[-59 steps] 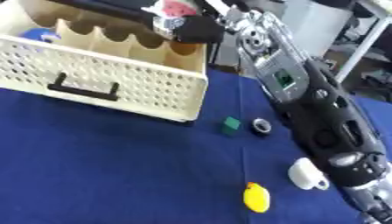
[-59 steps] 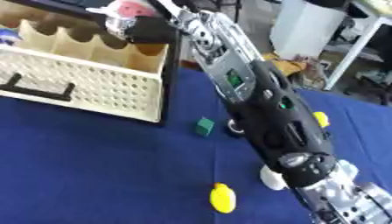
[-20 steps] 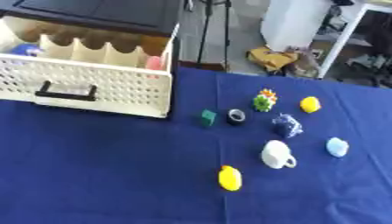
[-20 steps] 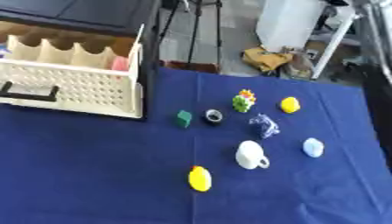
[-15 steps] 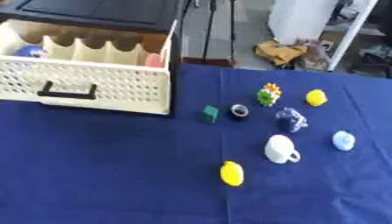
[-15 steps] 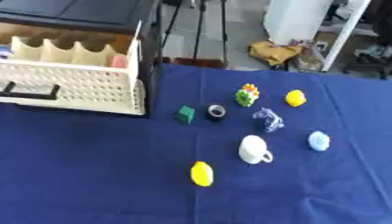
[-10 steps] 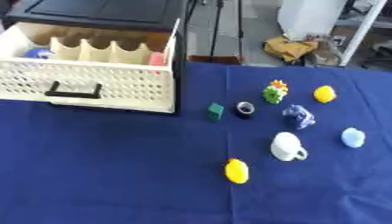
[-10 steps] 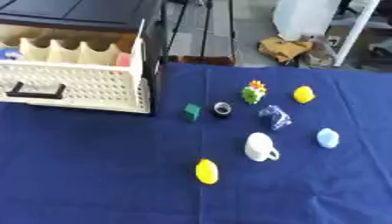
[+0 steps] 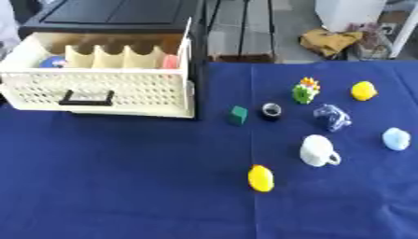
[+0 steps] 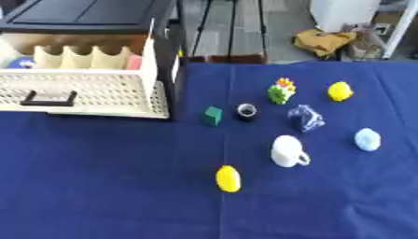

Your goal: Pick up objects from table and place into drawer.

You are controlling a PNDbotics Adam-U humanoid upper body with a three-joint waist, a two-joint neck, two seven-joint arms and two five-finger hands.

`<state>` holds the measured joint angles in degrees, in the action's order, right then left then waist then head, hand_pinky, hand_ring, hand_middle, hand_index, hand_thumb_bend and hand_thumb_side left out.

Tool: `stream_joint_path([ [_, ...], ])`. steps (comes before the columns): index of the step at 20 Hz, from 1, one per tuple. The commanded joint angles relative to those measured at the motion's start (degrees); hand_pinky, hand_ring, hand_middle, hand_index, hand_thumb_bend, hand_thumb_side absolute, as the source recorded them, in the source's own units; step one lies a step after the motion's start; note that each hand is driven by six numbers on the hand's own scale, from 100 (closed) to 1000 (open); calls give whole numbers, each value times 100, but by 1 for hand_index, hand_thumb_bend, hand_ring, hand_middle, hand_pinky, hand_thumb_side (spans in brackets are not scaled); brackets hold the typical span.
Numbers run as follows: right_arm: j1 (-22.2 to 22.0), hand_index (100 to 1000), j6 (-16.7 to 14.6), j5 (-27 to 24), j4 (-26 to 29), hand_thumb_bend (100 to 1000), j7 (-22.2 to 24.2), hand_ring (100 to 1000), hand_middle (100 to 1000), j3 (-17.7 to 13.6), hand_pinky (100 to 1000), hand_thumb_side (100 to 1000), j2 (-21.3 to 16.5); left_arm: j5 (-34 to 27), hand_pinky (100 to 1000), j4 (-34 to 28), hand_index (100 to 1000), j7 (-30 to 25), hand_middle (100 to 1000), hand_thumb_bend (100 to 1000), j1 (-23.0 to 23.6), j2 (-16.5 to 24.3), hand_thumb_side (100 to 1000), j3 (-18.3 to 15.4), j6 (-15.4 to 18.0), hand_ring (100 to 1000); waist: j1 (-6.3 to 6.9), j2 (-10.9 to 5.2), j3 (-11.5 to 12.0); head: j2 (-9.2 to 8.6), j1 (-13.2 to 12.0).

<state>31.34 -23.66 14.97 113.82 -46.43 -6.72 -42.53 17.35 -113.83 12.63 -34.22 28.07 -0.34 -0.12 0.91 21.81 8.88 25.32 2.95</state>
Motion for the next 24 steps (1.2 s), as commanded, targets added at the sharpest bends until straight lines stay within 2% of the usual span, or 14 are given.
stream_joint_path([
  [1,-35,744,-11,229,77,100,-182,691,624,93,543,893,63,905,100,-76,758,-1088,531,100,-242,764,899,69,-138,311,62,-179,-37,86,-54],
  [4,-108,739,67,282,77,100,-128,688,618,174,543,889,154,1329,100,-76,764,-2381,515,100,-327,1342,924,347,-75,278,179,-221,-104,133,-99],
  [7,-154,736,116,299,77,100,-74,685,612,212,543,906,204,1342,100,-76,798,-3448,492,100,-344,1841,967,622,24,269,263,-247,-169,156,-145],
  [8,-167,735,133,299,77,100,-56,684,611,222,543,888,215,1251,100,-76,847,-3748,526,100,-334,1976,1000,714,47,277,289,-253,-189,162,-163],
  [11,-178,731,186,273,77,100,8,681,605,244,542,889,257,969,100,-76,924,-4760,582,100,-279,2362,1000,953,92,289,365,-277,-262,186,-223],
  [15,-173,727,239,222,77,100,103,678,600,266,542,887,296,784,100,-76,960,-6142,626,100,-251,2663,1000,1159,199,312,437,-294,-342,197,-286],
  [19,-172,721,264,187,77,100,159,675,594,271,541,886,326,1142,145,-76,964,-6441,622,100,-176,2818,1000,1400,397,332,474,-289,-404,178,-335],
  [22,-179,719,295,176,77,100,181,674,591,271,542,884,355,1416,131,-76,950,-6458,599,100,-155,2835,1000,1460,467,321,490,-282,-419,179,-359],
  [24,-188,718,311,177,77,100,187,672,590,268,542,884,370,1529,139,-76,908,-6459,636,100,-155,2832,1000,1472,498,328,496,-280,-425,179,-374],
])
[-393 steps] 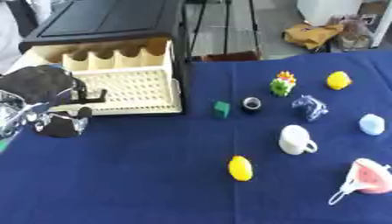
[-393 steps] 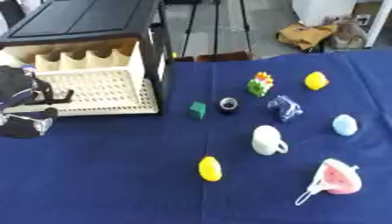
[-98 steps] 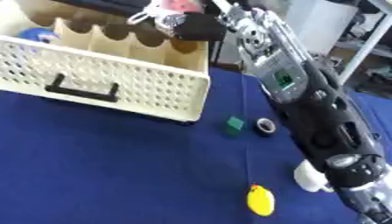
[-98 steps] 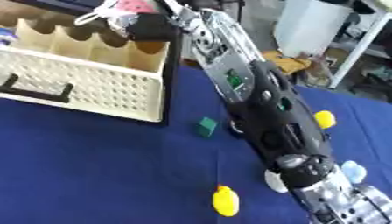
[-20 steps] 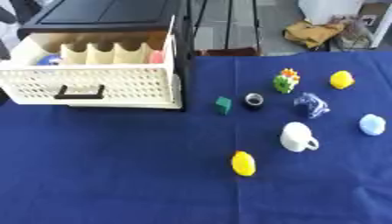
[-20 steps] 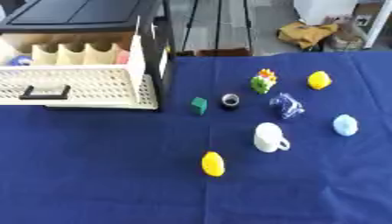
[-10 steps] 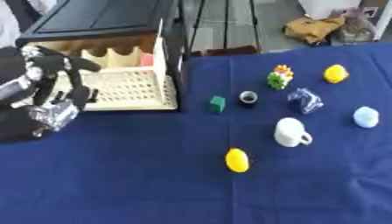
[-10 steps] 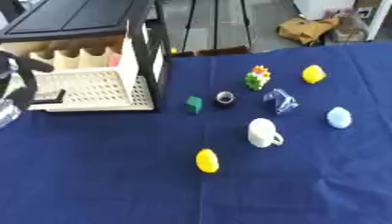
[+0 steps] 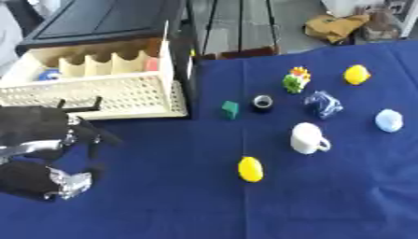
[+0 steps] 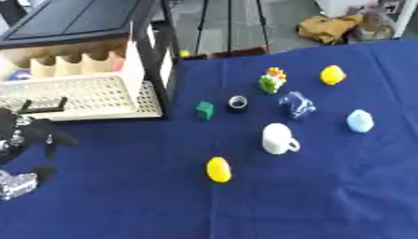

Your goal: Pick up objects from table and place into drawer.

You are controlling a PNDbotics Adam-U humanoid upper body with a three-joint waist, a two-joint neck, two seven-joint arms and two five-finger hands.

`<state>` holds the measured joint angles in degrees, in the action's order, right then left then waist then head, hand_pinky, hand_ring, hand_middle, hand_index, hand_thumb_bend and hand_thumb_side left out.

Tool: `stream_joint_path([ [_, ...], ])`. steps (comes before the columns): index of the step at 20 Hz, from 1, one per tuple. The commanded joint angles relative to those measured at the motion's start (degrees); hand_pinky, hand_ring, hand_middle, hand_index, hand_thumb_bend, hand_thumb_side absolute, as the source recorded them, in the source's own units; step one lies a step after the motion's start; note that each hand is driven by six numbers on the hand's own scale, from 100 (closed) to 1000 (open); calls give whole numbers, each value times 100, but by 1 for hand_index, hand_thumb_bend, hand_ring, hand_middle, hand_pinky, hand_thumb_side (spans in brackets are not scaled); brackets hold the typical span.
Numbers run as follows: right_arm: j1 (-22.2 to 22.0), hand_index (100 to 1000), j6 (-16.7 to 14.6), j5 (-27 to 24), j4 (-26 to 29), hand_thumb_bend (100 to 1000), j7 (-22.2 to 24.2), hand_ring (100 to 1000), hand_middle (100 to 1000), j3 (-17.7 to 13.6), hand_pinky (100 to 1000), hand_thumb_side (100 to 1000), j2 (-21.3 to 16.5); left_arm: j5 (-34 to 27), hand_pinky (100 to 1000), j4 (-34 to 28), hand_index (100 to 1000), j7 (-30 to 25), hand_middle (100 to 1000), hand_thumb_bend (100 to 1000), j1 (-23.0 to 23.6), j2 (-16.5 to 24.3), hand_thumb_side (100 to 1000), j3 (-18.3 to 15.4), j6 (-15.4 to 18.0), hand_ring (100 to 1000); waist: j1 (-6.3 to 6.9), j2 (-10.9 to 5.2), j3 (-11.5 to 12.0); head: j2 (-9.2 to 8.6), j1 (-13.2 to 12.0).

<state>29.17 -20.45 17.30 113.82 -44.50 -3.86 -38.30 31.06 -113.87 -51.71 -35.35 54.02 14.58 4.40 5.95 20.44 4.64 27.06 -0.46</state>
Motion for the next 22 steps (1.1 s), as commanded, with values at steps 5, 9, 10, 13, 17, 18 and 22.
stream_joint_path([
  [5,15,716,3,-52,77,100,-6,669,588,-16,542,882,-18,169,121,-72,868,-26,706,100,113,260,1000,-40,-175,320,-18,-136,-5,-1,-92],
  [9,-2,713,11,-56,77,100,-14,667,585,-19,541,883,17,80,121,-72,864,-26,753,100,242,281,1000,-116,-740,325,-27,-133,-19,-15,-167],
  [10,-9,712,17,-55,77,100,-13,666,583,-19,541,883,30,83,128,-72,875,-26,756,100,265,287,1000,-124,-878,328,-30,-129,-25,-25,-188],
  [13,-31,710,36,-47,77,100,-14,664,581,-26,541,882,65,162,136,-72,884,-26,755,100,352,304,1000,-119,-1204,332,-39,-120,-61,-49,-260],
  [17,-43,709,66,-36,77,100,-19,661,578,-28,541,883,114,287,150,77,882,-26,763,100,360,268,1000,-91,-1476,338,-53,-102,-117,-80,-337],
  [18,-42,708,74,-35,77,100,-18,661,578,-26,541,883,126,301,152,150,885,-26,766,100,329,241,1000,-90,-1505,341,-58,-96,-129,-87,-348],
  [22,-41,706,77,-34,77,100,-16,659,576,-16,541,883,153,372,165,405,880,-26,764,100,174,163,1000,-135,-1551,347,-71,-67,-167,-102,-369],
])
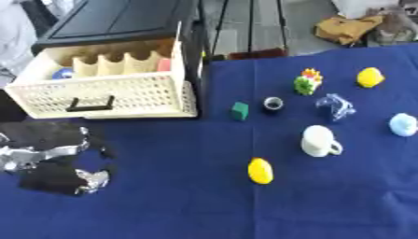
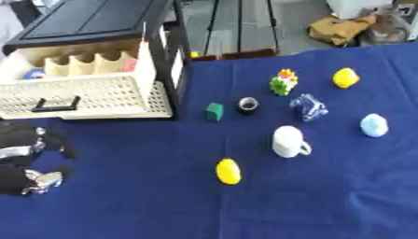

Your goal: Pick up objects from table and place into drawer.

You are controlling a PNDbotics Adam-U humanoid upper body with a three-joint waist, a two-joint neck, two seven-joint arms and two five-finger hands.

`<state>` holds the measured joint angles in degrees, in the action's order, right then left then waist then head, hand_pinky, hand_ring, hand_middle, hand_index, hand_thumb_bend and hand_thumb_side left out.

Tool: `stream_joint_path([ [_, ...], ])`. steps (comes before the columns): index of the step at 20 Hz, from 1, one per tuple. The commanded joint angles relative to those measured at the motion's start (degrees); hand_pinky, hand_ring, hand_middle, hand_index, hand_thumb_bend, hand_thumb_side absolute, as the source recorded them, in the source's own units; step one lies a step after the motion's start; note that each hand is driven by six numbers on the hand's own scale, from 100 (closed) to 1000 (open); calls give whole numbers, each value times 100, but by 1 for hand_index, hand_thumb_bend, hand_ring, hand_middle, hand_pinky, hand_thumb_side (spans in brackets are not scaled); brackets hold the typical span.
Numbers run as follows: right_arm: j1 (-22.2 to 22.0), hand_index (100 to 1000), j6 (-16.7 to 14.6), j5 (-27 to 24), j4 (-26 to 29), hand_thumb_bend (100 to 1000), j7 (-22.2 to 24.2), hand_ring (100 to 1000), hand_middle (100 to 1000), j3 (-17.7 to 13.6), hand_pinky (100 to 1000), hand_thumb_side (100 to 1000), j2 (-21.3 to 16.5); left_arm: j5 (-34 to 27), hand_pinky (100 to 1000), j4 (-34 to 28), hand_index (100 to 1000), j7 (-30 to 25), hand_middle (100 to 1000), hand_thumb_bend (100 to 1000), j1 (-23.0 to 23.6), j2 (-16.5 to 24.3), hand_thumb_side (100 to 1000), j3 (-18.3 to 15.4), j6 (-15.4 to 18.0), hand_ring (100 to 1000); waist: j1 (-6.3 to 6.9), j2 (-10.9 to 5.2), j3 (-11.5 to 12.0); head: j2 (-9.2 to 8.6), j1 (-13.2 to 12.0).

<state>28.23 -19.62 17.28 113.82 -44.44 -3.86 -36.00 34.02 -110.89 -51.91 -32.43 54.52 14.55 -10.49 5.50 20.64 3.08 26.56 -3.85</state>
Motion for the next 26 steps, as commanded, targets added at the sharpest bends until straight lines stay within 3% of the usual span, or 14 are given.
stream_joint_path([
  [1,51,706,-8,-32,77,100,-16,658,575,-8,541,883,-71,154,168,176,880,-6,764,100,-156,110,1000,-153,-64,349,-27,-79,-20,-56,-38],
  [12,54,699,-6,-29,77,100,13,655,571,14,542,882,7,698,184,960,882,-6,762,100,-493,-31,1000,-297,-97,359,-40,19,-90,-108,-140],
  [22,51,696,-13,-46,77,100,24,653,564,19,543,879,61,807,191,1579,927,-6,793,100,-824,-253,1000,-374,-265,370,-56,100,-156,-167,-170],
  [26,31,696,5,-41,77,100,41,651,560,12,542,878,79,748,173,1642,895,-6,750,100,-935,-331,1000,-362,-260,359,-64,122,-179,-171,-168],
])
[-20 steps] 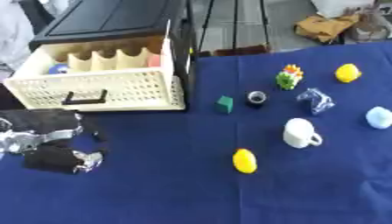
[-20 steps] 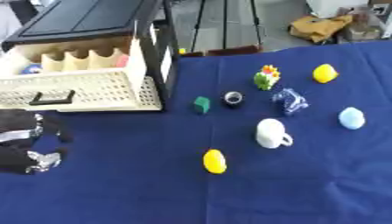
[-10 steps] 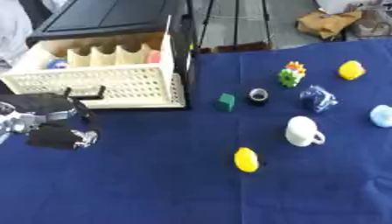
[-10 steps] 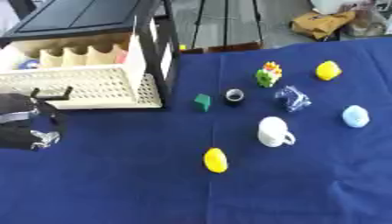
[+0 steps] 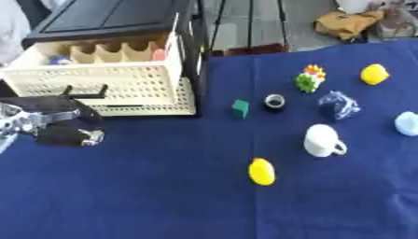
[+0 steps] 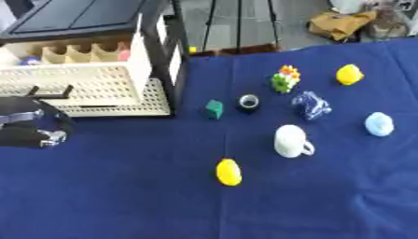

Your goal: Pick up objects from table and place into drawer.

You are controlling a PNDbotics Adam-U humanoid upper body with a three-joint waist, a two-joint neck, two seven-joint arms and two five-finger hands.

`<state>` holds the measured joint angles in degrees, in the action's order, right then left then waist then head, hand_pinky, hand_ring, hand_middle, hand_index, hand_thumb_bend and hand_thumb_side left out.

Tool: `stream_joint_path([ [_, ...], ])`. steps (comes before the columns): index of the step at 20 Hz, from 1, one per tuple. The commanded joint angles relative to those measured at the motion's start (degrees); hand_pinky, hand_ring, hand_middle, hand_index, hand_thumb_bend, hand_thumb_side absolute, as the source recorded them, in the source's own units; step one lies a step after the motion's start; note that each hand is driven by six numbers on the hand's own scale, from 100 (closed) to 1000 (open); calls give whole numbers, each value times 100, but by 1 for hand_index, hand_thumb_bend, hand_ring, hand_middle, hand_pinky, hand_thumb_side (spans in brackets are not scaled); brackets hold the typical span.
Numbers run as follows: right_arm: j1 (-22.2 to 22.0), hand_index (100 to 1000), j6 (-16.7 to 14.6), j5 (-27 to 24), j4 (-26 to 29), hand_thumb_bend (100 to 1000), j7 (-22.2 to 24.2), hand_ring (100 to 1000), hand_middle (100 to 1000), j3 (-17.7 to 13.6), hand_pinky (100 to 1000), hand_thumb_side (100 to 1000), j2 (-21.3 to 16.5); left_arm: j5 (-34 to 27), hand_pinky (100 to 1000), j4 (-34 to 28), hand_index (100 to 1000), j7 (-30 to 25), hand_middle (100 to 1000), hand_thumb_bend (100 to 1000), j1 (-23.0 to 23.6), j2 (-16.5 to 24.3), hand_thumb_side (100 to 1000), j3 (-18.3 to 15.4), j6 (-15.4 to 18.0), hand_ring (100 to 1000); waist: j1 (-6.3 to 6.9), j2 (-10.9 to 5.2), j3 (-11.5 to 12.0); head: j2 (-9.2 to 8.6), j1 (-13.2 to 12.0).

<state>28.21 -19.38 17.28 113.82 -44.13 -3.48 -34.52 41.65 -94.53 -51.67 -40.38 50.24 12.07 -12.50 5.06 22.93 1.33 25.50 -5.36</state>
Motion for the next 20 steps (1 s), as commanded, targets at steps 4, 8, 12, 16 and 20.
stream_joint_path([
  [4,-9,696,11,-38,77,100,25,650,557,-28,543,879,-46,-344,158,-4,883,-30,718,100,-286,31,1000,-117,-88,350,-18,-104,-15,-66,-32],
  [8,-7,694,21,-59,77,100,51,648,556,-12,542,881,-15,-294,154,171,881,-30,712,100,-406,-9,1000,-105,-196,346,-5,-105,-33,-79,-61],
  [12,-14,691,26,-66,77,100,64,647,554,-17,542,880,2,-192,146,454,881,-30,708,100,-550,-101,1000,-136,-292,342,-2,-94,-58,-104,-80],
  [16,-27,690,44,-68,77,100,84,645,551,-11,541,882,30,-23,141,574,880,-30,692,100,-652,-153,1000,-189,-335,337,5,-73,-78,-126,-85],
  [20,-24,687,54,-83,77,100,112,645,550,-6,541,884,54,90,144,735,875,-30,685,100,-746,-232,1000,-174,-298,337,19,-57,-102,-151,-113],
])
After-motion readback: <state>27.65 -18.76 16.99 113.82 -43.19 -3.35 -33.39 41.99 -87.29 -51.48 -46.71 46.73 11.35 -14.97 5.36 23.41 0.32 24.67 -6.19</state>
